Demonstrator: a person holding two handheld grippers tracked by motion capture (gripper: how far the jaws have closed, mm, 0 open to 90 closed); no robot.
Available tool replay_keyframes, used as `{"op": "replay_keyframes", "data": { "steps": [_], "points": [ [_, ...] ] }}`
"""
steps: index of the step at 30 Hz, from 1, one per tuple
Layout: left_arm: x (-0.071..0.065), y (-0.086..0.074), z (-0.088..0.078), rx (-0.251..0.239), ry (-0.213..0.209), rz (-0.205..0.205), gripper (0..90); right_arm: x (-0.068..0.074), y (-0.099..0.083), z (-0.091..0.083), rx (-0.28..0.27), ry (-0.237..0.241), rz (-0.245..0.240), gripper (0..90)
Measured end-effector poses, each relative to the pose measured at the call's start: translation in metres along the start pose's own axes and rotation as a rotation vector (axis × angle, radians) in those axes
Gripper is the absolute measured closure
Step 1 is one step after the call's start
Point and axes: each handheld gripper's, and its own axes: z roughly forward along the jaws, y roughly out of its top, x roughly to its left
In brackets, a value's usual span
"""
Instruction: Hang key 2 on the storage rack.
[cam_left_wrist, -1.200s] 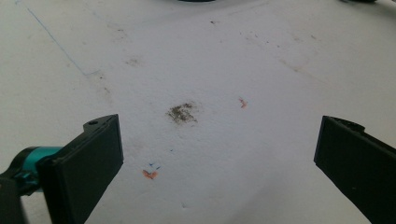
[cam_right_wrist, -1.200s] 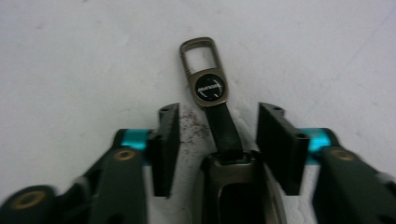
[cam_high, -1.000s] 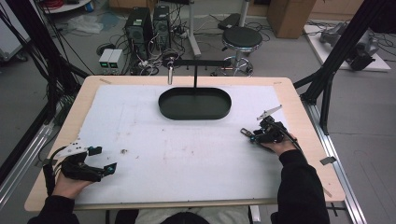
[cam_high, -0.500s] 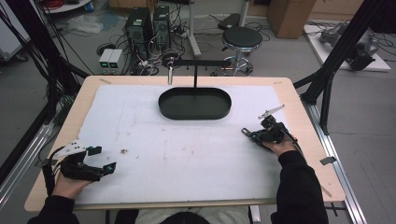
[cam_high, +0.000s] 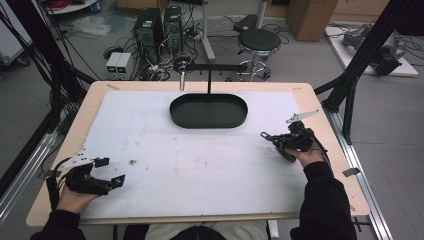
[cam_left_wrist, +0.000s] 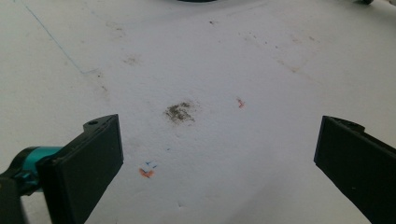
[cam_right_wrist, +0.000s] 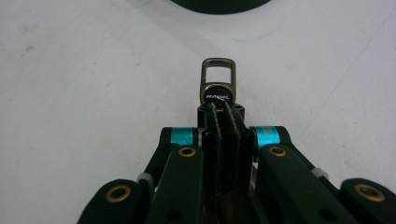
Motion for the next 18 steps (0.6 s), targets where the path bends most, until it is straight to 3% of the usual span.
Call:
{"op": "replay_keyframes", "data": {
  "steps": [6,10,18],
  "points": [
    [0.0,0.0,0.0,-0.001,0.001,-0.005,1.8,0.01,0.016,-0.016,-0.051,0.001,-0.036,86.2],
    [-0.001,-0.001,0.0,0.0,-0.002,-0.002,1.7,0.014,0.029,-0.022,-0.057,-0.015,-0.053,86.2],
    [-0.001,-0.001,0.0,0.0,0.001,-0.003,1.7,0.016,0.055,-0.018,-0.13,0.009,-0.014,86.0]
  ]
}}
